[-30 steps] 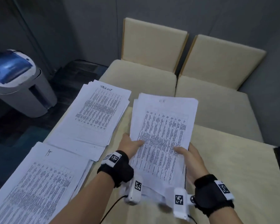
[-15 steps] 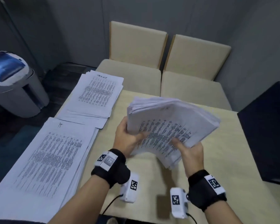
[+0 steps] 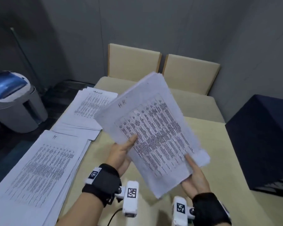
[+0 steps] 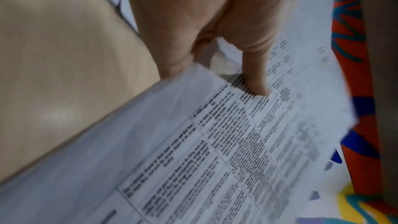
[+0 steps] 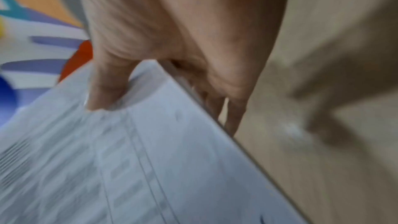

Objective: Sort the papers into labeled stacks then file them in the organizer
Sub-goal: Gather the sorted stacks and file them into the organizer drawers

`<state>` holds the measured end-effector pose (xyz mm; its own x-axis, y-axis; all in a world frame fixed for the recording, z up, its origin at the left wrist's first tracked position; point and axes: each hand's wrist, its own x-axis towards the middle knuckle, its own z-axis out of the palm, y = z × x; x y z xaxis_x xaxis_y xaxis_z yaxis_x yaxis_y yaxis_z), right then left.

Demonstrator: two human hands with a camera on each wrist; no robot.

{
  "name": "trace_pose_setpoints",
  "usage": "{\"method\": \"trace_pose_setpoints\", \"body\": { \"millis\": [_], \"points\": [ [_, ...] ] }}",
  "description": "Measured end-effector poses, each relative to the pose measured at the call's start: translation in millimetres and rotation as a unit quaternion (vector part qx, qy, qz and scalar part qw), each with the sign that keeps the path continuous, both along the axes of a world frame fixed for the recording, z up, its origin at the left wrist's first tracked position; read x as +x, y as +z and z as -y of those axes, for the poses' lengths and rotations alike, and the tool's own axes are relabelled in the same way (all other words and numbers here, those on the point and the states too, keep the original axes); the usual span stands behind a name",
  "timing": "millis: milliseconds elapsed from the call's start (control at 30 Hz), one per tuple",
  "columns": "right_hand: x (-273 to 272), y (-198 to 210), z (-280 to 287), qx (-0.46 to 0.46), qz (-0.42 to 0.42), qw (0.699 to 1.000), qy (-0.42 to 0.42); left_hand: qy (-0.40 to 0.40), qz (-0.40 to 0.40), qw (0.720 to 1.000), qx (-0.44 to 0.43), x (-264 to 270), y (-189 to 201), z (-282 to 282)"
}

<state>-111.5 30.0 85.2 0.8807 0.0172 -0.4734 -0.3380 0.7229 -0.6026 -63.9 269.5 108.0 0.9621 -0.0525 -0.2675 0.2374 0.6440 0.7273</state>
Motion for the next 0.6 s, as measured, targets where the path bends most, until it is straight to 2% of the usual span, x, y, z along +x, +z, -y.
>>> {"method": "trace_pose_setpoints", "body": {
  "millis": [67,167,233,300,333,400,500,600],
  "points": [
    [11.0,19.5,18.9,-0.066,0.064,0.995,-0.022,0.030,-0.011,0.999,0.024,4.7,1.8,2.9],
    [24.4,56.0,45.9,-0.202,0.129,0.969,-0.052,0.103,0.001,0.991,0.086,25.8,9.5,-27.9],
    [29.0,77.3,56.6,-0.282,0.164,0.942,-0.073,0.067,0.044,0.983,0.166,39.3,17.7,-45.5],
    [32.6,85.7,57.5,-0.341,0.194,0.915,-0.090,0.030,0.091,0.960,0.264,46.5,21.6,-41.6],
    [34.0,83.1,55.3,-0.355,0.200,0.907,-0.102,0.029,0.105,0.947,0.302,48.1,21.0,-33.8],
    [33.2,66.5,49.6,-0.369,0.192,0.902,-0.121,0.060,0.107,0.937,0.327,44.5,9.8,-16.2],
    [25.1,20.7,49.3,-0.422,0.163,0.888,-0.084,0.112,0.054,0.933,0.337,31.9,-21.8,1.4],
    [16.6,-7.6,58.5,-0.531,0.157,0.832,-0.027,0.117,0.042,0.932,0.340,22.7,-38.7,10.8]
  ]
}}
